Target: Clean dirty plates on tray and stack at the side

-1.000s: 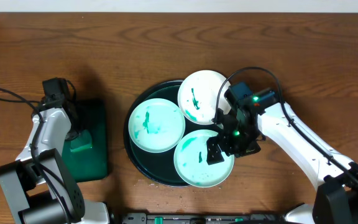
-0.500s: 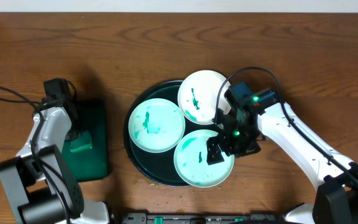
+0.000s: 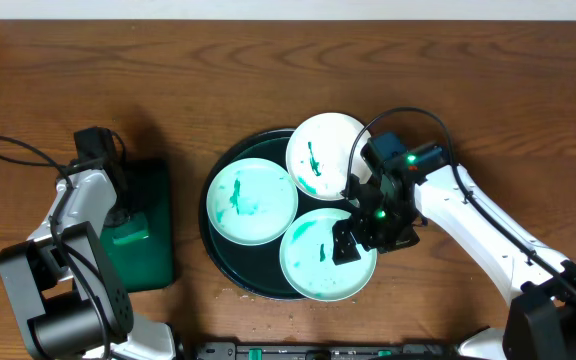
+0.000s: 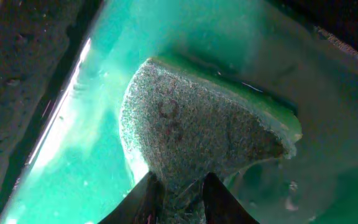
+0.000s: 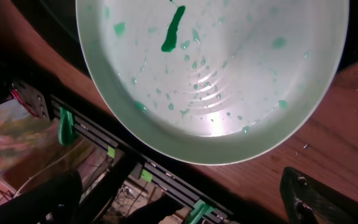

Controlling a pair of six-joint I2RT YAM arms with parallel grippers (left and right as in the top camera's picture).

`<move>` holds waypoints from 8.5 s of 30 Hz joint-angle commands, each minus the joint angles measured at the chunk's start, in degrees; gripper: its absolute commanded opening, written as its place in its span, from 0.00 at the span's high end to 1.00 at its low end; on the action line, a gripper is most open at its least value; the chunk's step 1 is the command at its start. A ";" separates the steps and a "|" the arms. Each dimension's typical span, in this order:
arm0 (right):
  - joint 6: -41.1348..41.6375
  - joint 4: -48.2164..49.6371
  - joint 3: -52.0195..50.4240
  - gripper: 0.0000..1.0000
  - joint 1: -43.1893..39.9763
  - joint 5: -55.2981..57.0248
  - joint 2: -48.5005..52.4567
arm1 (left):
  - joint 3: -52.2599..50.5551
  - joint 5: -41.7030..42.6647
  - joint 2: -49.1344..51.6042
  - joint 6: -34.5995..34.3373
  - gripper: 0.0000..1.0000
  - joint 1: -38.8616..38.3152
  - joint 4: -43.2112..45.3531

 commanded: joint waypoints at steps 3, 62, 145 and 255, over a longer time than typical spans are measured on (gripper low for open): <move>0.50 0.13 -0.26 0.01 0.55 -0.44 -0.15 | -0.90 -0.44 -1.38 -0.22 0.93 0.22 -0.61; 7.43 10.01 -0.26 0.01 0.55 9.77 -0.15 | -0.94 1.07 -21.55 -4.44 0.93 -0.20 -3.19; 15.08 15.15 29.77 0.56 8.33 14.03 27.17 | -0.92 1.25 -19.82 -3.89 0.93 -0.20 -4.55; 27.45 18.75 22.45 0.99 13.35 16.24 32.41 | -0.92 44.37 7.72 -7.13 0.93 -33.86 11.98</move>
